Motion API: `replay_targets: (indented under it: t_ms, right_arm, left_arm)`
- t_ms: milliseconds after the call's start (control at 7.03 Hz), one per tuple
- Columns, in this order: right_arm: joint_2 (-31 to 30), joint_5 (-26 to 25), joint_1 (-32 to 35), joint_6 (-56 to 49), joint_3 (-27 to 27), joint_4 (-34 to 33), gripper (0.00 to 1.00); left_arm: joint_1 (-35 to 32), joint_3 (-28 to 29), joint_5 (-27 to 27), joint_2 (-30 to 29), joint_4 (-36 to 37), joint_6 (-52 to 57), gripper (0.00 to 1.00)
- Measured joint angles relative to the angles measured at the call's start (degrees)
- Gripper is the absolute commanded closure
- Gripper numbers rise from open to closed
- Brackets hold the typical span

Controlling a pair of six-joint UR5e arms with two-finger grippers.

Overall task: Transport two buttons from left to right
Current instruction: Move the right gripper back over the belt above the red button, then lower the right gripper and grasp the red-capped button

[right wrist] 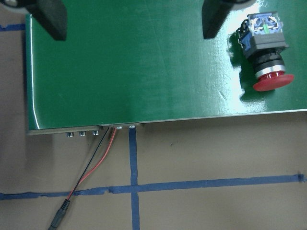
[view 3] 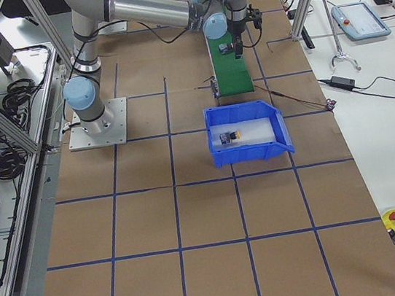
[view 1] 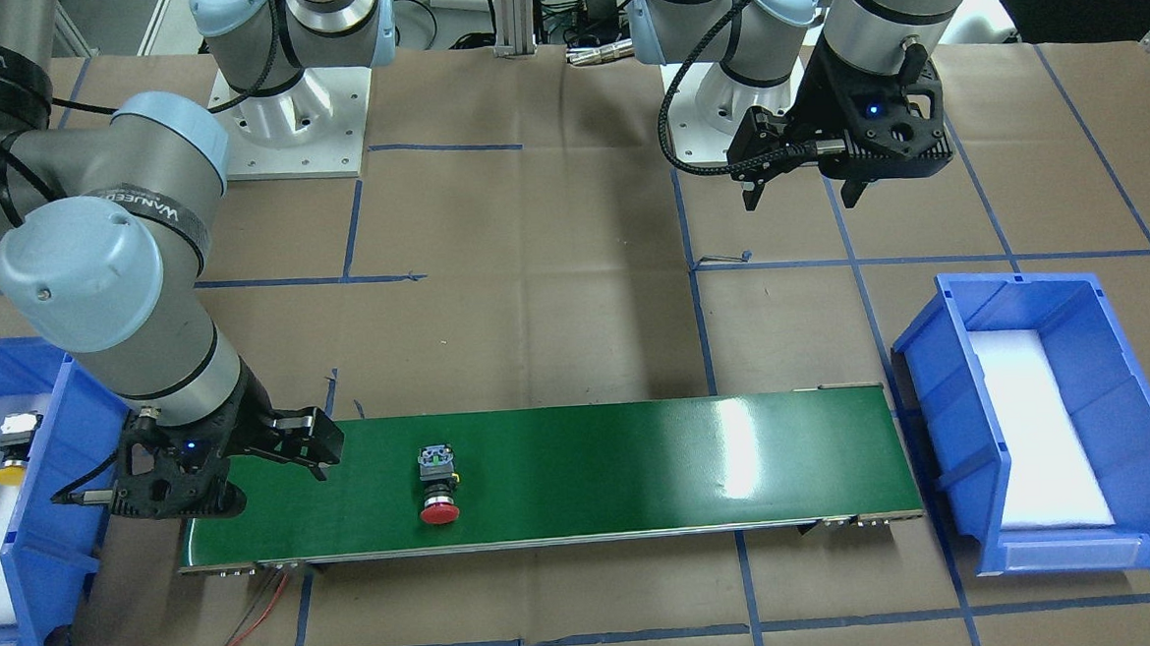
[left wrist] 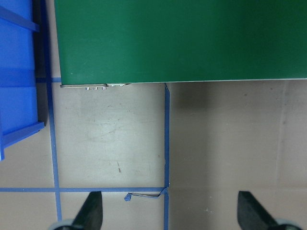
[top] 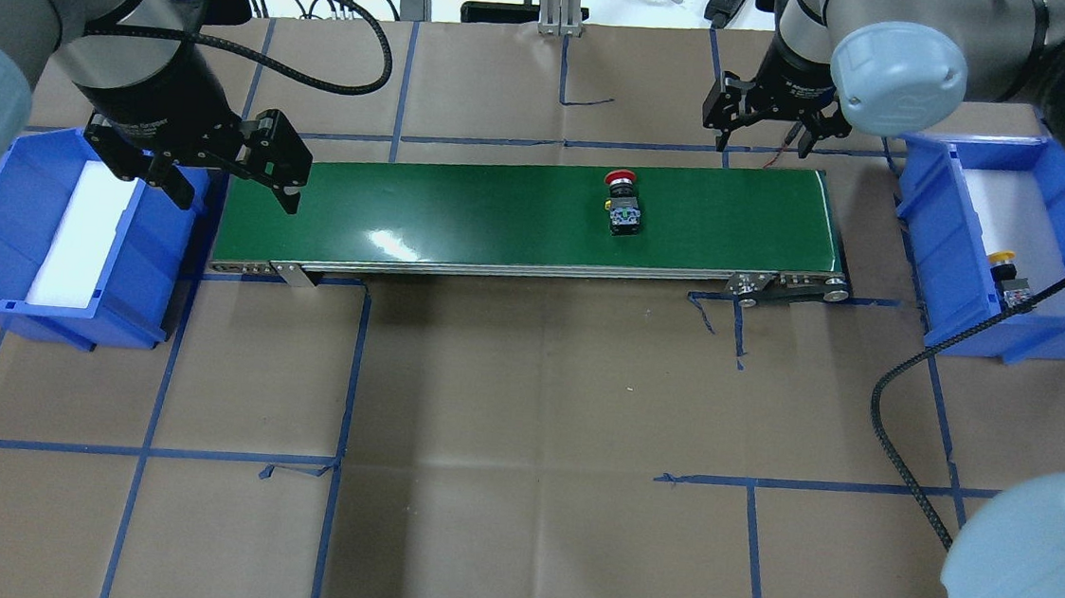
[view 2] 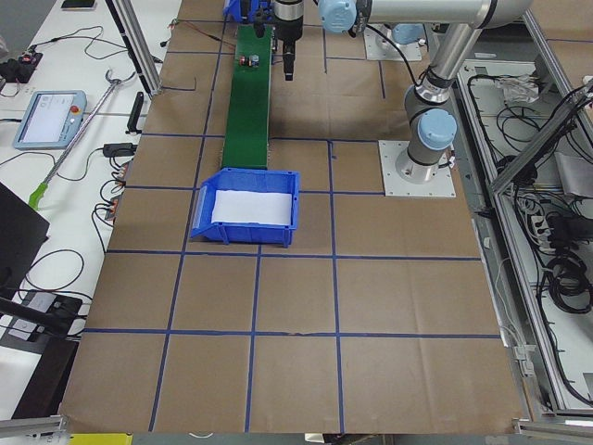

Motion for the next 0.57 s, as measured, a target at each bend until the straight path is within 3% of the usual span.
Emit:
replay_targets:
  t_ms: [569]
  right_arm:
    - [0.28,0.02,1.19,2.78,3.64,-4.42,0.01]
  left_arm:
    - [0.0,0.06,0.0,-0.06,0.04,0.0,0.0]
